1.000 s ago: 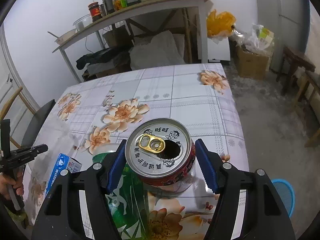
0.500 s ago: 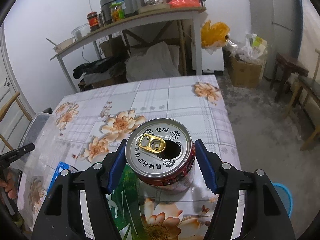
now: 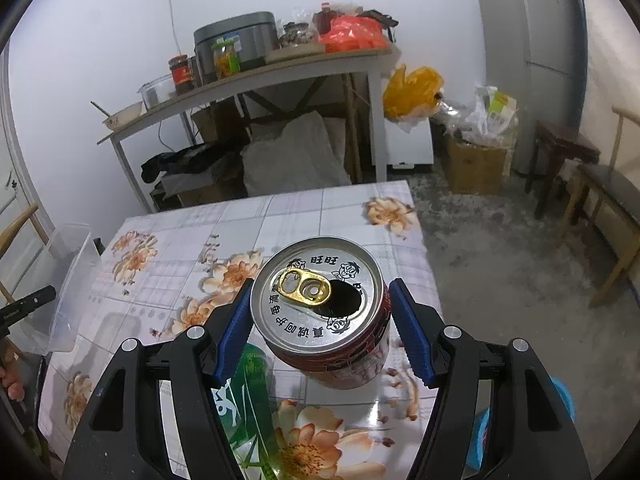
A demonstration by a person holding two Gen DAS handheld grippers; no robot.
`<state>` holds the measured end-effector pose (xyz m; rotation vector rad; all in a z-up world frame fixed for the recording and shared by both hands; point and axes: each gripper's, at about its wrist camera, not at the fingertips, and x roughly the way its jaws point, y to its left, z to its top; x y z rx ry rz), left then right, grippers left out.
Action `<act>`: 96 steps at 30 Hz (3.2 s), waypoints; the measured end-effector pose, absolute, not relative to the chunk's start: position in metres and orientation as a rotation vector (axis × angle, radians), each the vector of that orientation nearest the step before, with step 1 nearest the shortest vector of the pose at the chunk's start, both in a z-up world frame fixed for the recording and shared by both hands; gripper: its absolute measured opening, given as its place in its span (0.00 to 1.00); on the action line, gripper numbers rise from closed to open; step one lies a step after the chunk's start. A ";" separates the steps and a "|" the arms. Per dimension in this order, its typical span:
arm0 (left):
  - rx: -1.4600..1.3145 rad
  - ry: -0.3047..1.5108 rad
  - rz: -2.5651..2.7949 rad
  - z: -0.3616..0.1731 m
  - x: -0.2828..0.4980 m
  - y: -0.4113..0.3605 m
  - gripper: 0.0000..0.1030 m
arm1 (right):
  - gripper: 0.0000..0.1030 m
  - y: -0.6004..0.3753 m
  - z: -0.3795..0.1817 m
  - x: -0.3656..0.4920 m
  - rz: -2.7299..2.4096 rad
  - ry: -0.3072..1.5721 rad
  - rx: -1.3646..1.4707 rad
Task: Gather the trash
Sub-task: 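Lift the clear container and red milk can off the table with both tools, then carry the clear container and red can over the blue wastebasket with both tools, then open both tools to drop the container and can into the wastebasket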
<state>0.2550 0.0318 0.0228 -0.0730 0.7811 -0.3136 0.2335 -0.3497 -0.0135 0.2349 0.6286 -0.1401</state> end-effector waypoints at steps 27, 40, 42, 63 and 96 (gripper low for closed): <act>-0.052 0.694 -0.441 0.063 0.212 -0.006 0.03 | 0.61 -0.370 0.005 0.180 -0.210 0.556 0.275; 0.070 0.662 -0.605 0.079 0.167 -0.089 0.03 | 0.61 -0.385 0.014 0.125 -0.255 0.534 0.301; 0.085 0.662 -0.625 0.080 0.161 -0.101 0.03 | 0.61 -0.391 0.013 0.116 -0.268 0.540 0.313; 0.263 0.700 -0.822 0.065 0.116 -0.228 0.03 | 0.61 -0.445 -0.017 0.053 -0.378 0.548 0.465; 0.480 0.950 -1.056 -0.027 0.091 -0.468 0.70 | 0.70 -0.583 -0.138 0.016 -0.677 0.715 0.813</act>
